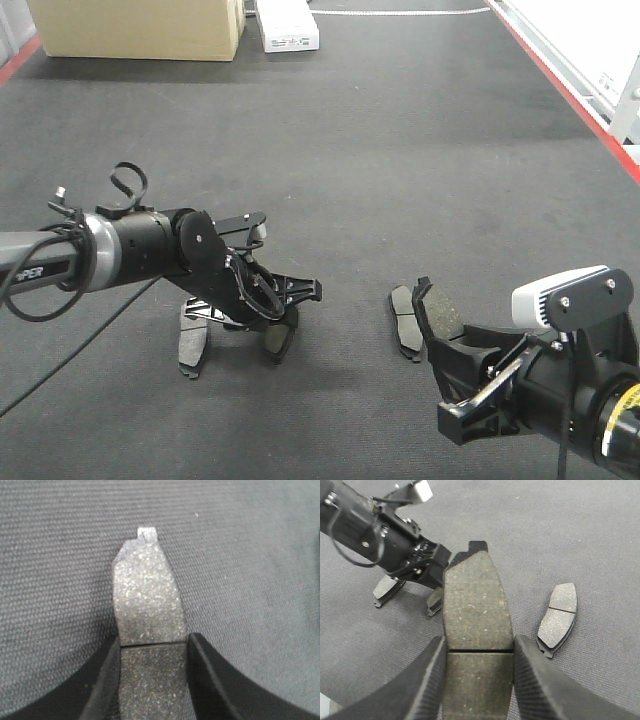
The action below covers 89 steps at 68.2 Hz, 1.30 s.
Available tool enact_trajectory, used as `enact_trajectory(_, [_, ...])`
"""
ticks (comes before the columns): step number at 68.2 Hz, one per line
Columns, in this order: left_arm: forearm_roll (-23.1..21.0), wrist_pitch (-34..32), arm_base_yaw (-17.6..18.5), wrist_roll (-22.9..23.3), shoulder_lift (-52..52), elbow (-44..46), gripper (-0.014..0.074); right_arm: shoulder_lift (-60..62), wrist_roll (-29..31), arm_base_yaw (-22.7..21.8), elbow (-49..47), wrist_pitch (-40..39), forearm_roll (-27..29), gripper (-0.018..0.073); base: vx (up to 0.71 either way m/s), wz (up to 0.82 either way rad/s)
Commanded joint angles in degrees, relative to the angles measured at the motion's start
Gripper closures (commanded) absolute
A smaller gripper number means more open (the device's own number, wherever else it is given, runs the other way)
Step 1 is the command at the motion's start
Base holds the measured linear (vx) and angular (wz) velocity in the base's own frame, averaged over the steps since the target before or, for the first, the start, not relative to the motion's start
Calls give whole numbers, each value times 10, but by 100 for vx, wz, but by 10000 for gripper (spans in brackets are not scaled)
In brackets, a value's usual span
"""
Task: Move and align brake pads A on conveyor
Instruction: 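Lower the left gripper's pad onto the belt beside the nearest pad, then open the left gripper and lift it away from the placed pad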
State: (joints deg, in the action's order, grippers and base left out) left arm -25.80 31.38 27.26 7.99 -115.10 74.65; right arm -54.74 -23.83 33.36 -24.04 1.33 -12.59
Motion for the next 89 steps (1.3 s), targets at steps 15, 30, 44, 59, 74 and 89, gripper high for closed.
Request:
enact_trajectory(15, [-9,-23,2,19,23,17,312,7,5,-2,-18,-48,-6,492,0,0])
enact_trajectory(30, [19,10,2,22,23,17,255,7,5,-2,-18,-48,-6,492,0,0])
enact_trajectory(44, [59,26,2,62,24,17,211,7,5,-2,-18,-48,-6,492,0,0])
enact_trajectory(59, [75,13,2,67,46,17,209,7,5,-2,-18,-49,-6,492,0,0])
enact_trajectory(74, [173,29,2,67,120,13,209,7,5,-2,-18,-49,-6,492,0,0])
enact_trajectory(89, [258,90,15,65,215,13,220,7,5,-2,-18,-49,-6,492,0,0])
